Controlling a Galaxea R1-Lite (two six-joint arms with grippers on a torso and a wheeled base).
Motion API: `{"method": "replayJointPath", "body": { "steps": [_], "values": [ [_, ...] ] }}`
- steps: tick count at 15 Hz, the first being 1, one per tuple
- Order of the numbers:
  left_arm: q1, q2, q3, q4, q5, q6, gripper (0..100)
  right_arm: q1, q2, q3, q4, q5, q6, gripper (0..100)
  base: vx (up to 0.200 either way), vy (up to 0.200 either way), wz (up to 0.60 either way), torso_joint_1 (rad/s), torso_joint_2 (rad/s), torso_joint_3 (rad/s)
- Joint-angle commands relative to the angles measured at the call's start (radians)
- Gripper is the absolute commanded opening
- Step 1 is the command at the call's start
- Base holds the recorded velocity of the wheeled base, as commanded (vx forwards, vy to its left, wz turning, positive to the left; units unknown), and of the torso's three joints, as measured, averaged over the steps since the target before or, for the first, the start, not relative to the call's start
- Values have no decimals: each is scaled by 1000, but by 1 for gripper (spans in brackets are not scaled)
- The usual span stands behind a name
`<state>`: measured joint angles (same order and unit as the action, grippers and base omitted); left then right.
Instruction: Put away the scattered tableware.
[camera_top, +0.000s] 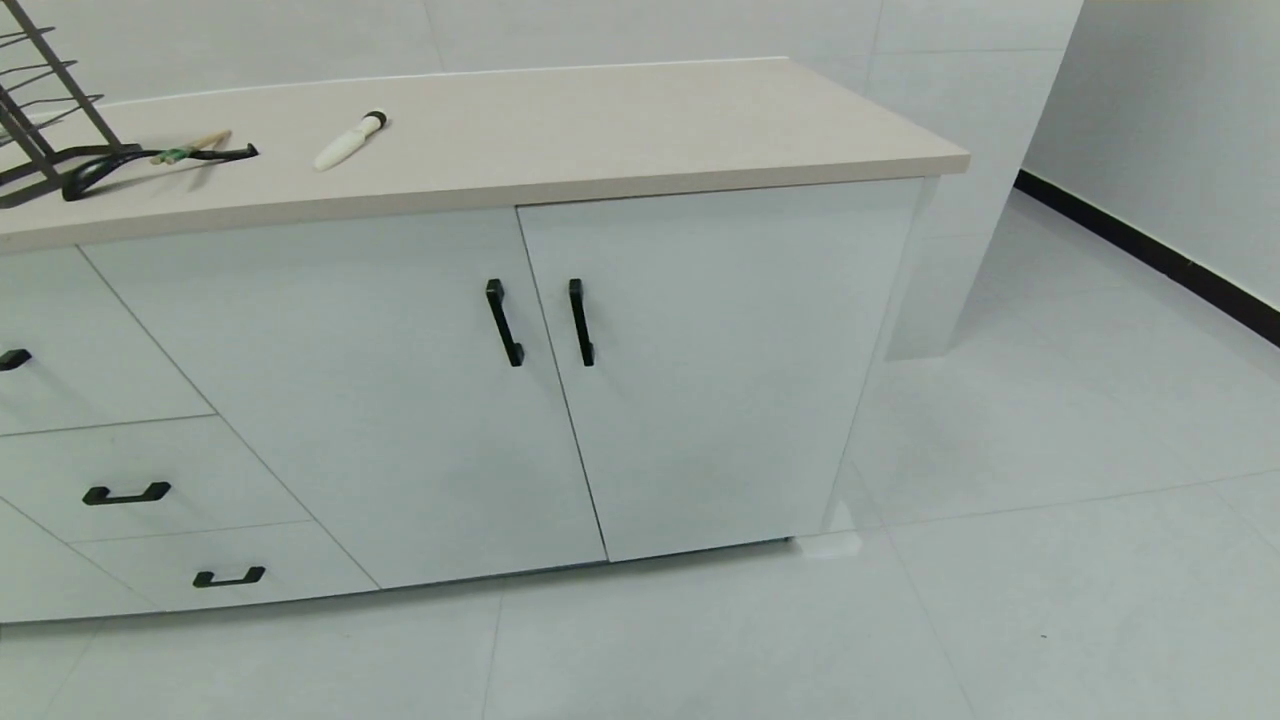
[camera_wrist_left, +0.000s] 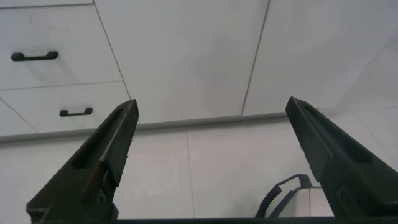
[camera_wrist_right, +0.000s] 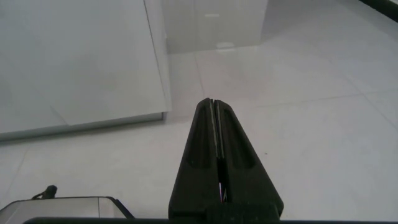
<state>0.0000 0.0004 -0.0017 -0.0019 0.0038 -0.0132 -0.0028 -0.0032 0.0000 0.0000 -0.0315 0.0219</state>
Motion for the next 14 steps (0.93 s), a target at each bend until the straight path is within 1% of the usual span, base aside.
{"method": "replayJointPath", "body": {
  "steps": [1, 14],
  "values": [
    [2, 0, 0, 0, 1, -1, 100, 0, 3, 0, 0, -1, 0, 0, 0, 200, 0, 2, 7, 7],
    [0, 0, 0, 0, -1, 1, 100, 0, 3, 0, 0, -1, 0, 0, 0, 200, 0, 3, 4, 3]
  ]
}}
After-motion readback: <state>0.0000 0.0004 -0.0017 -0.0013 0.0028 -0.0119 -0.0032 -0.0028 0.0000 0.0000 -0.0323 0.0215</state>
